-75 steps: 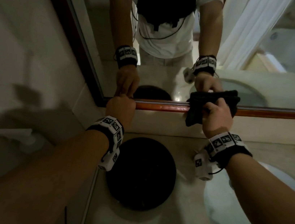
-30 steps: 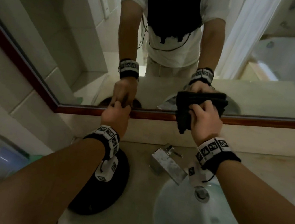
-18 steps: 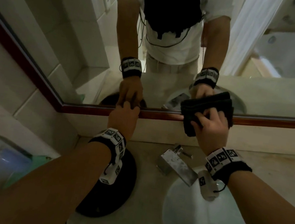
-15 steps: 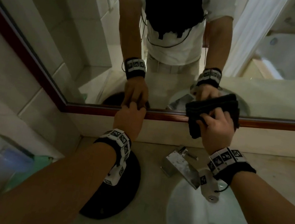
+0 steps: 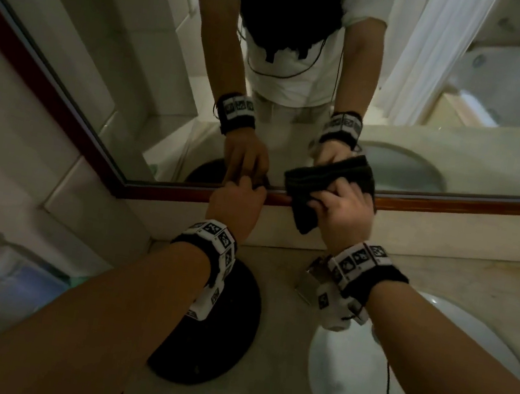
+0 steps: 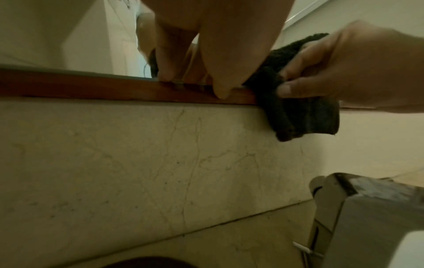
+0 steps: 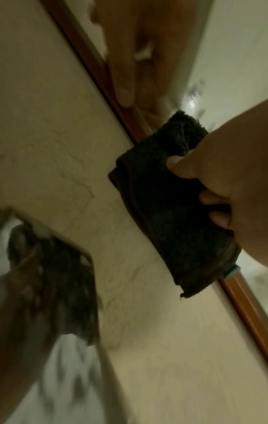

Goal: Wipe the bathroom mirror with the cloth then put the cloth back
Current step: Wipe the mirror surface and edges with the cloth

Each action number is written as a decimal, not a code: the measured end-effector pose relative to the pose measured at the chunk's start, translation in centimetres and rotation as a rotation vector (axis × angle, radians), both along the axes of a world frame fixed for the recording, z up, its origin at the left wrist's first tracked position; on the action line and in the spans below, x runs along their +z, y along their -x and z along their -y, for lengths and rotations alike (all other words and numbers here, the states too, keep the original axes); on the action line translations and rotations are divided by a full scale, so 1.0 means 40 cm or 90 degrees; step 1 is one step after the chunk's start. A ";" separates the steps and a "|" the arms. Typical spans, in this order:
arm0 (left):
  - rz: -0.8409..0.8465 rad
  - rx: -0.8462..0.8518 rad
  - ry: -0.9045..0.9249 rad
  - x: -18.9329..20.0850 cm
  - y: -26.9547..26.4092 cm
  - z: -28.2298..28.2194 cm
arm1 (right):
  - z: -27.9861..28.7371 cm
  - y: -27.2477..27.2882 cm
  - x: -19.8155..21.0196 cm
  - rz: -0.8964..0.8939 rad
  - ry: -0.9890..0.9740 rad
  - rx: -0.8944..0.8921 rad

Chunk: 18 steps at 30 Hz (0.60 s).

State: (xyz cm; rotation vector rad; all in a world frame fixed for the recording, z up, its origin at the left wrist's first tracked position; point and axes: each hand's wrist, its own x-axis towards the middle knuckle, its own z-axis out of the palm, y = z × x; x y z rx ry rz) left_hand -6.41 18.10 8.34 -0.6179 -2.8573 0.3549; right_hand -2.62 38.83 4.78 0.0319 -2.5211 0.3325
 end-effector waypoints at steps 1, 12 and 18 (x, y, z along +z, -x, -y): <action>0.002 0.005 0.011 -0.001 -0.001 0.001 | -0.030 -0.008 0.000 0.006 0.016 -0.022; -0.079 -0.052 -0.064 -0.008 -0.003 0.000 | -0.043 -0.004 -0.008 0.010 0.050 -0.073; -0.032 -0.049 -0.028 -0.001 -0.009 0.002 | 0.101 0.020 -0.011 -0.022 0.071 0.023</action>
